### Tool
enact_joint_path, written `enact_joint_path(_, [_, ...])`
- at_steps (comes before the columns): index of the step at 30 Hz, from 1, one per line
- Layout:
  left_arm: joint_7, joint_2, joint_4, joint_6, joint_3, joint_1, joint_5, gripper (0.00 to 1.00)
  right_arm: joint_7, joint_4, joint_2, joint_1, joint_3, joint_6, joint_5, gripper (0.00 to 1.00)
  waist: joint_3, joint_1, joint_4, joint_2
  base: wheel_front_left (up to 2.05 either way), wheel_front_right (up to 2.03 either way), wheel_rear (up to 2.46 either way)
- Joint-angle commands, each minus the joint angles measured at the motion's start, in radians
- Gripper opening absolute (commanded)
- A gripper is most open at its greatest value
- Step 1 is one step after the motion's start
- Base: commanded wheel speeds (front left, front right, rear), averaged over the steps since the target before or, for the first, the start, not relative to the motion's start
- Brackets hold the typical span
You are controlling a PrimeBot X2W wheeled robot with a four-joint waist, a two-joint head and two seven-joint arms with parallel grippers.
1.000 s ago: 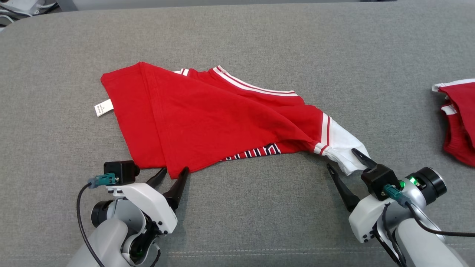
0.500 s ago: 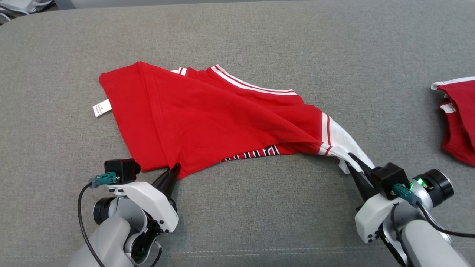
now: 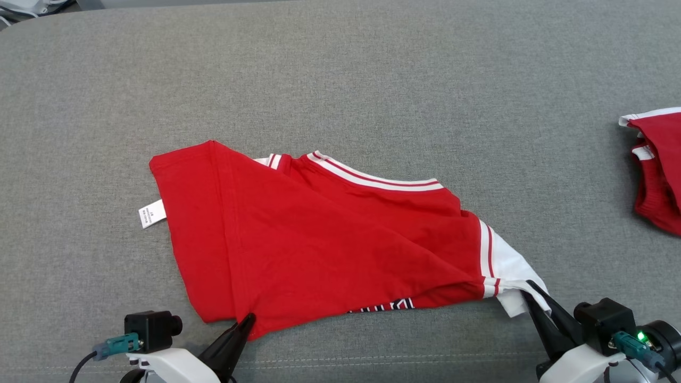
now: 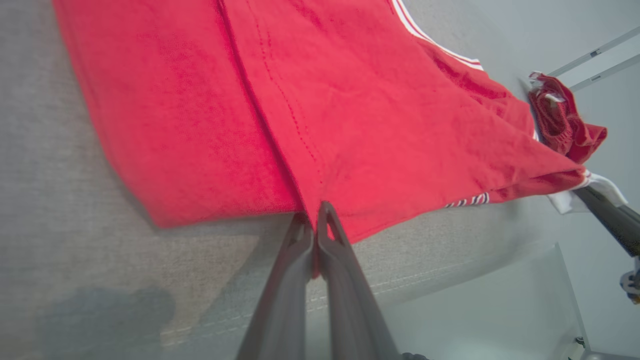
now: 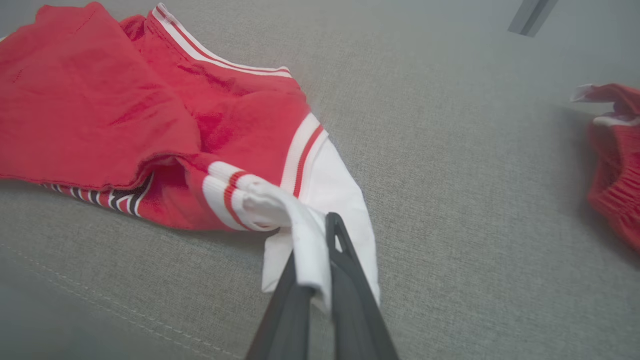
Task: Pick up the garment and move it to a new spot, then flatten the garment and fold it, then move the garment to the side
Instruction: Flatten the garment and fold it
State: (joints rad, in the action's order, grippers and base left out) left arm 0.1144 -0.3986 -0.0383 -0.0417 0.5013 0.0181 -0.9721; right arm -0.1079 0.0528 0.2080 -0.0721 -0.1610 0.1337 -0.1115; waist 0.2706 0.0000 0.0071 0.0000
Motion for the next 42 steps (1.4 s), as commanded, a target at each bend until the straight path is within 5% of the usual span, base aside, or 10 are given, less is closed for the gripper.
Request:
enact_joint_path(1, [-0.002, -0.032, 0.046, -0.016, -0.049, 0.009, -0.007, 0.00, -0.007, 0.044, 0.010, -0.004, -0.013, -0.003, -0.008, 0.00, 0.001, 0.0000, -0.001, 0.0000, 0.00, 0.00, 0.00])
enact_joint_path(13, [0.139, -0.086, 0.053, 0.023, -0.078, 0.227, -0.050, 0.00, -0.054, 0.026, 0.057, 0.170, -0.077, -0.003, -0.086, 0.00, -0.037, 0.0000, 0.001, 0.0000, 0.00, 0.00, 0.00])
enact_joint_path(18, [0.236, -0.069, -0.152, 0.058, -0.139, 0.591, -0.101, 0.00, -0.024, -0.132, 0.103, 0.542, -0.161, -0.003, -0.122, 0.00, -0.048, 0.0000, -0.041, 0.0000, 0.00, 0.00, 0.00])
enact_joint_path(22, [0.207, -0.059, -0.310, 0.089, -0.197, 0.923, -0.083, 0.00, 0.148, -0.288, 0.057, 0.893, -0.143, -0.003, -0.082, 0.00, -0.068, 0.0000, -0.089, 0.0000, 0.00, 0.00, 0.00])
enact_joint_path(26, [0.161, -0.058, -0.368, 0.129, -0.195, 1.115, -0.037, 0.00, 0.220, -0.384, 0.034, 1.032, -0.158, -0.003, -0.042, 0.00, -0.065, 0.0000, -0.102, 0.0000, 0.00, 0.00, 0.00])
enact_joint_path(30, [0.118, -0.036, -0.368, 0.152, -0.168, 1.073, -0.035, 0.00, 0.232, -0.423, 0.029, 0.972, -0.177, -0.003, -0.038, 0.00, -0.056, 0.0000, -0.090, 0.0000, 0.00, 0.00, 0.00])
enact_joint_path(34, [0.006, 0.006, -0.383, 0.162, -0.115, 0.855, -0.015, 0.00, 0.262, -0.478, 0.009, 0.784, -0.173, -0.003, -0.064, 0.00, -0.019, 0.0000, -0.061, 0.0000, 0.00, 0.00, 0.00])
enact_joint_path(42, [-0.143, 0.117, -0.572, 0.171, -0.038, 0.561, -0.053, 0.00, 0.326, -0.618, -0.061, 0.561, -0.148, -0.003, -0.120, 0.00, 0.055, 0.0000, -0.033, 0.0000, 0.00, 0.00, 0.00])
